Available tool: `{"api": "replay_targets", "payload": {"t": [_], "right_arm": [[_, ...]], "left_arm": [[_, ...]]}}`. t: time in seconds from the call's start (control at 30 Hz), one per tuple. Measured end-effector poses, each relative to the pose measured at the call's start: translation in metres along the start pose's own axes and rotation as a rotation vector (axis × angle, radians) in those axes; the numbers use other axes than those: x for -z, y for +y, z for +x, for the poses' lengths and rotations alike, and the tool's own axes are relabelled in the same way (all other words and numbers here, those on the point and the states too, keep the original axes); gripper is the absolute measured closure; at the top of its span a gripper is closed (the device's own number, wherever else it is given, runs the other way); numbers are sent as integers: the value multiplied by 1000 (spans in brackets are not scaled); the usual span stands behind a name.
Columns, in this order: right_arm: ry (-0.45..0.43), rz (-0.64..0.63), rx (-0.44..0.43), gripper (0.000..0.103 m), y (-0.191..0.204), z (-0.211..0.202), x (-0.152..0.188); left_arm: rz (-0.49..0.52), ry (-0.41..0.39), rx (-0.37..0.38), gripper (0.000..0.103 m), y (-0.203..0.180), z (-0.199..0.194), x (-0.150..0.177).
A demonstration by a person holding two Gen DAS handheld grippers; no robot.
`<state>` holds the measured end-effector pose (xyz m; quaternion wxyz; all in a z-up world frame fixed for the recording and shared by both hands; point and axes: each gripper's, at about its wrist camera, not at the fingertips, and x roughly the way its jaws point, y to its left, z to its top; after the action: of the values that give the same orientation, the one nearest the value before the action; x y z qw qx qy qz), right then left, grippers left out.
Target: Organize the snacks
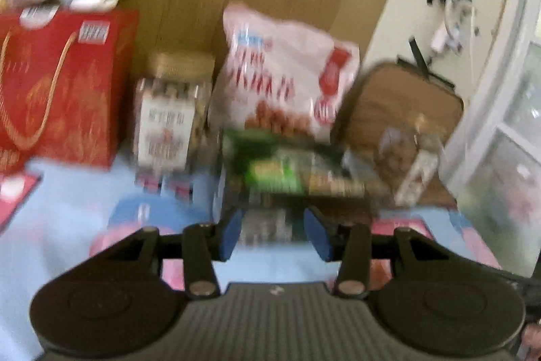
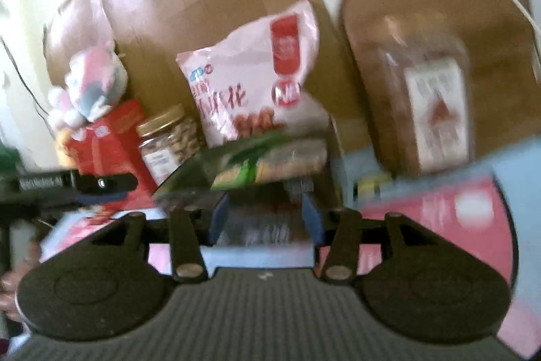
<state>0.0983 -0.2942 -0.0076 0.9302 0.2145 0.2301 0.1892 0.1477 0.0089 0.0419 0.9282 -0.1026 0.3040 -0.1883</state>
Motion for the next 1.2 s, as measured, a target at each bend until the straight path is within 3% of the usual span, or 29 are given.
{"api": "replay_targets", "payload": {"t": [0.1,0.23,0.3,0.37,0.4,0.47,0.57,0.7,0.8,0.87,0.97,1.1,1.2], "right_arm": [[87,5,-82,51,10,-15,23],[151,-182,-116,51,52,-18,40],[181,-299,-95,50,75,-10,46],[205,-372,-77,33,87,1,50],[224,-408,-60,30,92,7,54],[244,-472,-16,32,97,12,63],[263,-570,147,38,89,15,73],[209,-446,191,39,55,-11,56],[154,-378,102,37,53,-20,45],[169,-357,6,37,58,-13,40],[225,-415,-68,34,68,10,44],[323,-452,-111,31,75,46,57],[318,-486,-108,30,83,40,68]], "left_arm": [[-46,68,0,60,10,-7,26],[-96,108,-8,60,23,-13,45],[-102,124,-6,60,26,-14,49],[-89,136,-15,60,24,-15,52],[-81,147,-16,60,22,-13,53],[-74,166,-15,60,19,-11,55],[-55,176,-21,60,16,-9,60],[-47,178,-24,60,16,-10,63],[-53,184,-12,53,14,-10,62],[-49,188,-9,53,12,-11,63],[-53,205,-17,53,12,-10,64],[-60,221,-10,53,12,-5,65],[-65,228,40,63,9,0,67]]}}
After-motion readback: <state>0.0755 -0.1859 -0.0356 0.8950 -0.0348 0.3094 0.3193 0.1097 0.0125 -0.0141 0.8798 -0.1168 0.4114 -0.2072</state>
